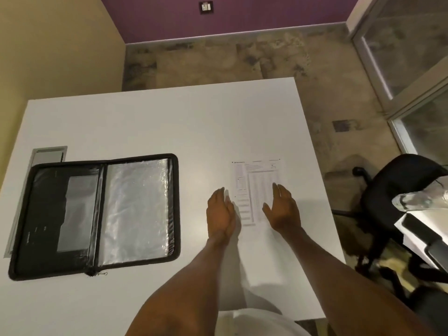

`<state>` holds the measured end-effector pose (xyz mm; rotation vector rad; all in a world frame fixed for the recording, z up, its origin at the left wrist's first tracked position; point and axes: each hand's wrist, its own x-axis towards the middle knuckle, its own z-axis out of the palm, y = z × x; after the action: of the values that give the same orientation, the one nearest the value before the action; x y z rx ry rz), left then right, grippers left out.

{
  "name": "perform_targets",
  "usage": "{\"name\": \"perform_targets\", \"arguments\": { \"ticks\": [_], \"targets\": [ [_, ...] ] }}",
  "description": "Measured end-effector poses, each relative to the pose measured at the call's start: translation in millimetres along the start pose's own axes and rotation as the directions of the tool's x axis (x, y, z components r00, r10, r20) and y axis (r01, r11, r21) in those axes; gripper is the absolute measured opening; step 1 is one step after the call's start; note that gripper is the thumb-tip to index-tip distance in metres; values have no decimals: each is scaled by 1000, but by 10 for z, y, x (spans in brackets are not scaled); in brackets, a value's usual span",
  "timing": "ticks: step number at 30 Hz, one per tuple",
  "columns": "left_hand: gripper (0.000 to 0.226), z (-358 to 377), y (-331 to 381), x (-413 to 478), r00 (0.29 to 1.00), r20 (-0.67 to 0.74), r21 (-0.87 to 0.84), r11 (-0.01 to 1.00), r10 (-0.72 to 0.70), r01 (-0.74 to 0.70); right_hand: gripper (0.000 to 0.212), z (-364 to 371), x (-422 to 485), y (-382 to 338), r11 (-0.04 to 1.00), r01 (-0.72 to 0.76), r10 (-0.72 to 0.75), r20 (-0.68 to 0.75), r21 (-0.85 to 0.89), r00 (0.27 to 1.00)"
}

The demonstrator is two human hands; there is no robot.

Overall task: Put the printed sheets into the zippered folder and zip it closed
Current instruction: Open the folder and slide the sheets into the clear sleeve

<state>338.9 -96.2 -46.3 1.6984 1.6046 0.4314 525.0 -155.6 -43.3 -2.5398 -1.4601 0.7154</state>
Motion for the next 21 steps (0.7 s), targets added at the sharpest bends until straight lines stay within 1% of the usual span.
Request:
{"name": "perform_targets", "arguments": {
  "ticks": [3, 6, 9, 11, 13, 16, 18, 21],
  "targets": [
    [51, 226, 158, 52, 992, 47, -5, 993, -121, 121, 70, -45, 86, 191, 999, -42, 43, -47, 17, 998],
    [46, 416, 235, 81, 971, 66, 65, 972, -231, 227, 71, -49, 185, 289, 986, -152, 154, -27, 65, 988],
    [56, 531, 287, 82, 952, 80, 148, 948, -296, 283, 72, -6, 251, 309, 958, -245, 248, -4, 150, 969],
    [62, 588, 319, 78, 944, 82, 186, 935, -319, 300, 72, 26, 267, 306, 946, -266, 270, 6, 183, 963],
    [62, 637, 361, 68, 940, 78, 210, 927, -333, 311, 70, 54, 278, 290, 929, -291, 297, 8, 228, 955],
    [63, 706, 471, 75, 931, 63, 199, 918, -360, 342, 68, 67, 288, 268, 892, -331, 346, 8, 308, 938],
    [61, 720, 541, 109, 917, 34, 179, 905, -397, 386, 67, 69, 281, 265, 881, -341, 358, 10, 327, 934],
    [57, 692, 614, 228, 869, -15, 132, 860, -495, 493, 69, 50, 278, 290, 877, -333, 351, 13, 346, 936]
  ]
}}
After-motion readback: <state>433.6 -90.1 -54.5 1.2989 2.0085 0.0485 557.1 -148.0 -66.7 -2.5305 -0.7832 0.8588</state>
